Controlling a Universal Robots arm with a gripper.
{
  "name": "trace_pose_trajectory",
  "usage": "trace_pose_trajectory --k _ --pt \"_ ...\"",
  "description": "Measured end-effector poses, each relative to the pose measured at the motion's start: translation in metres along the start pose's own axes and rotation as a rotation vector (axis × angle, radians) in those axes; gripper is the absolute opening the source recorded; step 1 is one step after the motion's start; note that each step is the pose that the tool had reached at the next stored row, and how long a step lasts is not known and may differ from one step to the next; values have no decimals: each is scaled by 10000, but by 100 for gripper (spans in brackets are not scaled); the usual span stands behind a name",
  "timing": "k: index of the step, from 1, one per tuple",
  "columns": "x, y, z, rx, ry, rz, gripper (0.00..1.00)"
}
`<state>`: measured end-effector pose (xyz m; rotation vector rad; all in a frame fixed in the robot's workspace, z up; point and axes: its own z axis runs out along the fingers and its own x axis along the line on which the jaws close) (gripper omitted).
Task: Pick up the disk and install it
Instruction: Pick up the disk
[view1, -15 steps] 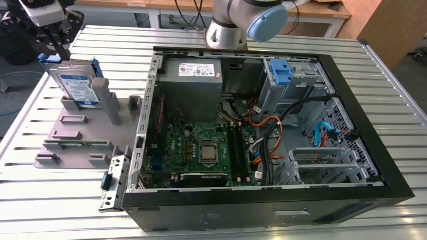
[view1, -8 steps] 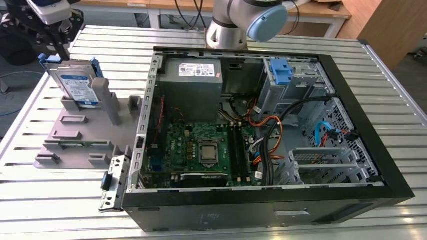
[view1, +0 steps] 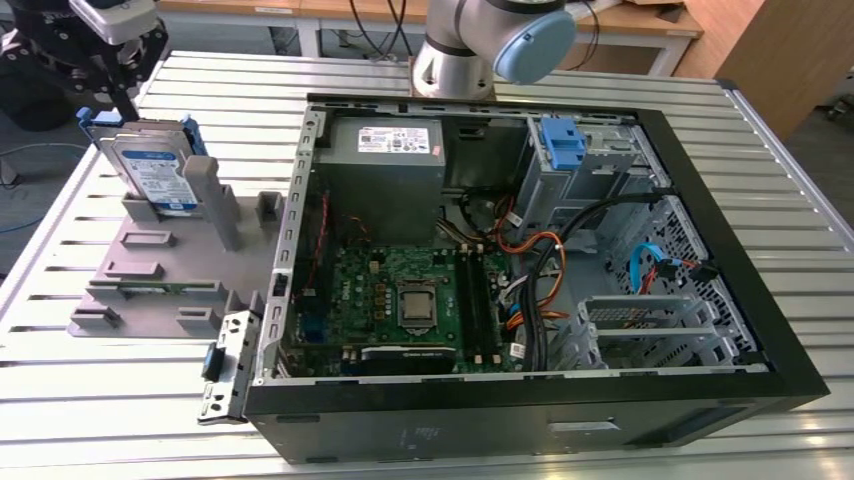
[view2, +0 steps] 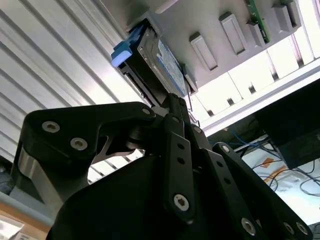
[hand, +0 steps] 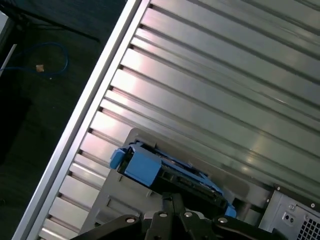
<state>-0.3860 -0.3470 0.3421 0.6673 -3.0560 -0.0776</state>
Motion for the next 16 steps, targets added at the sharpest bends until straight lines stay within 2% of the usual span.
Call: trace_pose_trajectory --k 16 --pt "0 -1 18 5 149 -2902 11"
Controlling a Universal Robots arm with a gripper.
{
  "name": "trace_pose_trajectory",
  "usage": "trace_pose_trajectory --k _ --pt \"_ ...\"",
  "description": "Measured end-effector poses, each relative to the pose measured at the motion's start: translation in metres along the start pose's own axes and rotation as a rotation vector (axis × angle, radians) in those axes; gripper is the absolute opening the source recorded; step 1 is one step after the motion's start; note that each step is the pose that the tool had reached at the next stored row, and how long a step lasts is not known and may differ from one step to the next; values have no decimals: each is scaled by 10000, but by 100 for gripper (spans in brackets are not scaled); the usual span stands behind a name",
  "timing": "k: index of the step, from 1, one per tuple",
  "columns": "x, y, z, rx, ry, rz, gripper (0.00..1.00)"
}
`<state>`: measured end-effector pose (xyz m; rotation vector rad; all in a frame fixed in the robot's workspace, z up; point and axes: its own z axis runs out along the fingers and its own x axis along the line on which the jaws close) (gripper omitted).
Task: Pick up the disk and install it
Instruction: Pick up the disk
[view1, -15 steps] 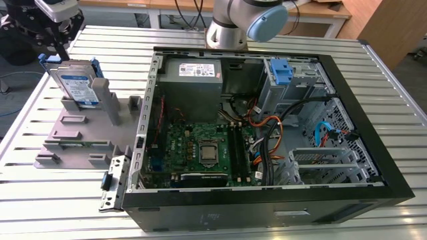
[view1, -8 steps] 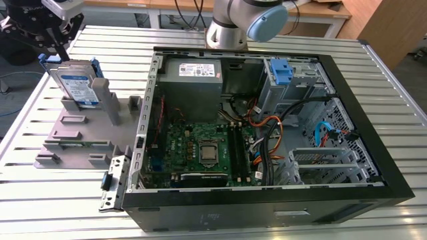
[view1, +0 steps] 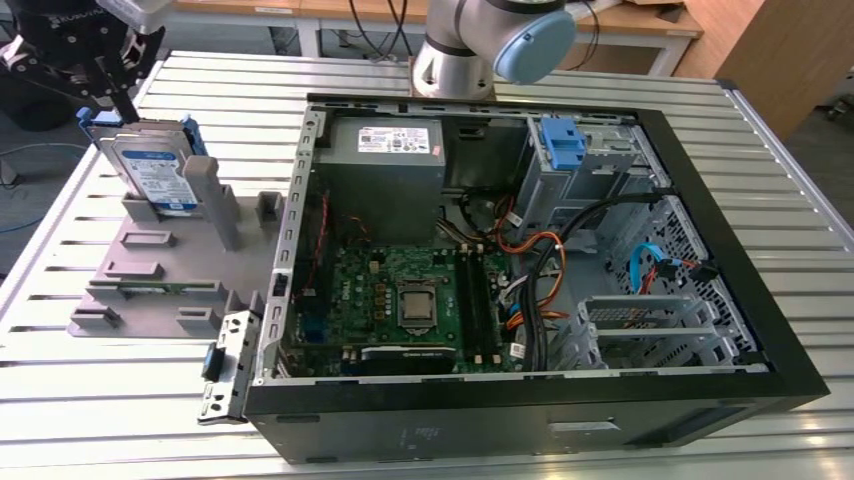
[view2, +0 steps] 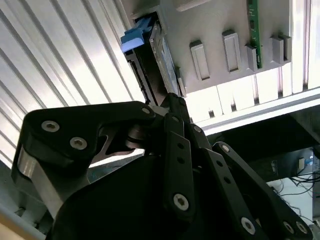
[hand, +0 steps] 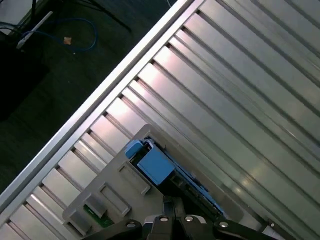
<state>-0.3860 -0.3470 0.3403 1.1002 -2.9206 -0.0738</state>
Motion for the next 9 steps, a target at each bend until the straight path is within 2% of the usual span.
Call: trace_pose_trajectory --k 1,9 --pt "0 0 0 1 16 -316 11" --pt "0 0 0 4 90 -1759 11"
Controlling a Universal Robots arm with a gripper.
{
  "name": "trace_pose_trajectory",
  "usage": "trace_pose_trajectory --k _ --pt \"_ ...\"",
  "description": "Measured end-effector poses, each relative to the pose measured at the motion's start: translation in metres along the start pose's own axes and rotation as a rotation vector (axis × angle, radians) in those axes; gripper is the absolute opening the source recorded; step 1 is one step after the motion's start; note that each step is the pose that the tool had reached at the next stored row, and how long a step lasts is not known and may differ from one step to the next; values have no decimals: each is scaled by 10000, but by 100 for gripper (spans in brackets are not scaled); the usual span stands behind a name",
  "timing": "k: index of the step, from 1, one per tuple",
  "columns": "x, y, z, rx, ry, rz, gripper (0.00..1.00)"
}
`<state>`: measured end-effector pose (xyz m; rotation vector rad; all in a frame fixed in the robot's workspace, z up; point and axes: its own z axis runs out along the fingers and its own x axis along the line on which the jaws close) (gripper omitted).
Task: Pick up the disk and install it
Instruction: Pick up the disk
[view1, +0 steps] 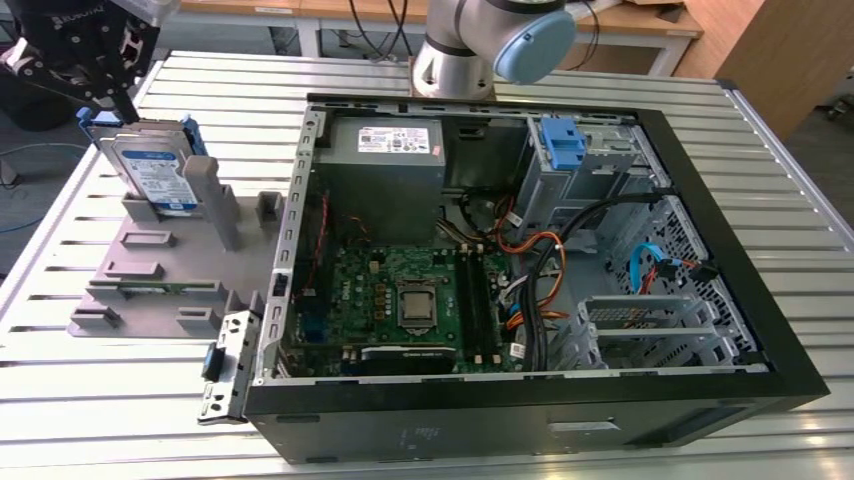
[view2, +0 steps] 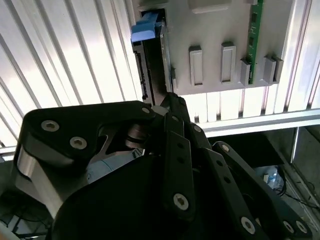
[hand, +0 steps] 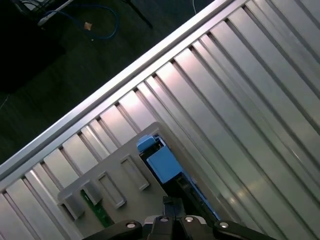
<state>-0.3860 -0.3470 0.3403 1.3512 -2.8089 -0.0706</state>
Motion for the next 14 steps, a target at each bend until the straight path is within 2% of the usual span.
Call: trace_pose_trajectory --k 8,14 --pt "0 0 0 2 72 -1410 11" --pt "0 0 2 4 118 -2309 11"
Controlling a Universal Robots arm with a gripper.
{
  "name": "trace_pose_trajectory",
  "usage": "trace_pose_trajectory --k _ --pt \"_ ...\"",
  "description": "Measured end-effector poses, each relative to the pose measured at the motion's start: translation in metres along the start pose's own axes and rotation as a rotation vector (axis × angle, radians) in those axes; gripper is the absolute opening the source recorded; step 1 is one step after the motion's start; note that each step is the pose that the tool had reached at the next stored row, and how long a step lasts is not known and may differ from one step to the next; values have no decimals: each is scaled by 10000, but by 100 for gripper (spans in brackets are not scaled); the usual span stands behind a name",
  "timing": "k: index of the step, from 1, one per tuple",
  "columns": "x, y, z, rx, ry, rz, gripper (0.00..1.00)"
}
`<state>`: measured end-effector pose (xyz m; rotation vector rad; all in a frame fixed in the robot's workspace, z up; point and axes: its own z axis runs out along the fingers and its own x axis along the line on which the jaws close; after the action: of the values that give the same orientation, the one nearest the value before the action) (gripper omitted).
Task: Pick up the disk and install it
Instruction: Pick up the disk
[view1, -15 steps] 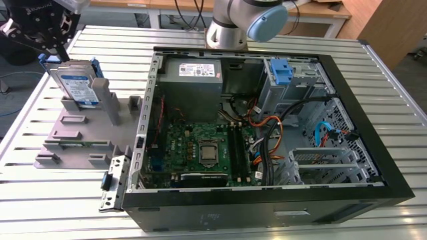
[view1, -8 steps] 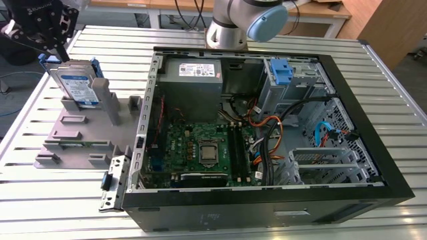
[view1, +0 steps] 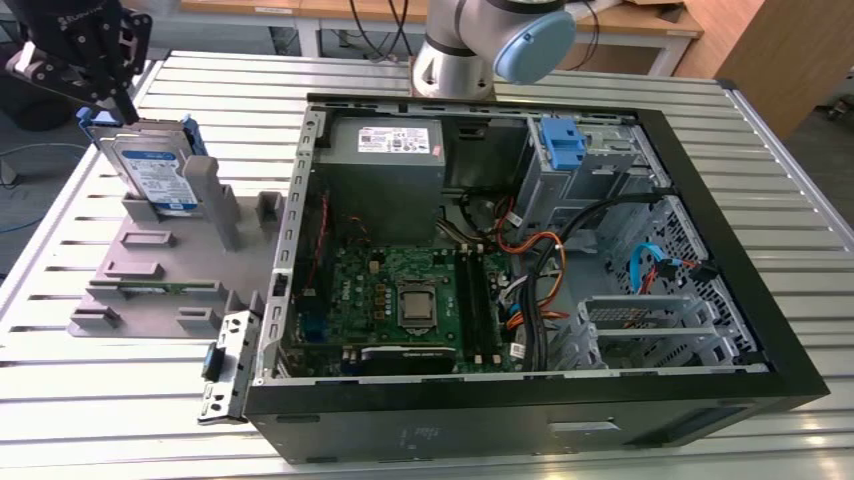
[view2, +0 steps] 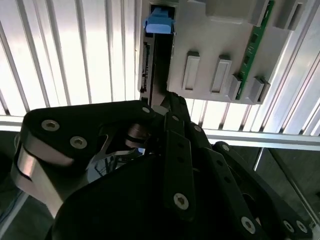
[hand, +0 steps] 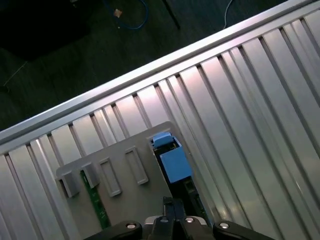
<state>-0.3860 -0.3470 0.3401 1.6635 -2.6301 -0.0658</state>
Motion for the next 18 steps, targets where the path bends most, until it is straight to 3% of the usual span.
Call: trace_pose_trajectory --k 18 --pt "0 0 7 5 110 -2240 11"
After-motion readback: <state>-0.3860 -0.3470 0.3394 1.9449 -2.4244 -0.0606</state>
